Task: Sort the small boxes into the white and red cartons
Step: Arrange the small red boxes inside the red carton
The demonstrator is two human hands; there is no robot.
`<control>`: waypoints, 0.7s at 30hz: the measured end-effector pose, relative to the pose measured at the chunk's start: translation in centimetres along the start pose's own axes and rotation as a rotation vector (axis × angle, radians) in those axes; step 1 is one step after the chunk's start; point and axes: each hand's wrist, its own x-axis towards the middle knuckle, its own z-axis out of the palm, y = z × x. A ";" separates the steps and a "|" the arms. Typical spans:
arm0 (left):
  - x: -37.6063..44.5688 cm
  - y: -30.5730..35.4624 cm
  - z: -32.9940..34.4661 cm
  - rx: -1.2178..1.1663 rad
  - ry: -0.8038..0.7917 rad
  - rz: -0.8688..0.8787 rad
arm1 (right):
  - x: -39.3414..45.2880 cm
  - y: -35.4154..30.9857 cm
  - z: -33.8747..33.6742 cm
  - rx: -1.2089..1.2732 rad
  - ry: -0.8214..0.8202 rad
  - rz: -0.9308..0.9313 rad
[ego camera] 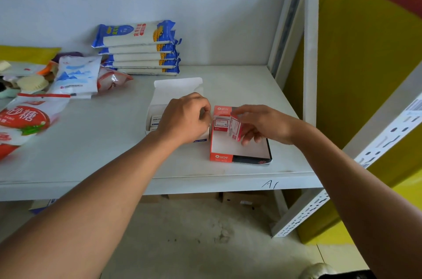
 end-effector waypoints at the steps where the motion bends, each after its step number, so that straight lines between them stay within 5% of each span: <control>1: 0.0 0.0 0.0 0.003 0.003 -0.002 | 0.2 -0.1 0.3 -0.108 0.000 0.026; 7: -0.1 0.1 -0.1 0.019 0.007 0.024 | 0.9 -0.9 1.0 -0.790 -0.009 0.162; 12: -0.2 0.0 -0.3 0.018 0.007 0.012 | 0.4 -1.0 0.7 -0.759 0.046 -0.011; 21: -0.1 0.4 -0.4 0.015 0.007 0.022 | -0.3 -0.5 1.1 -0.767 0.126 0.034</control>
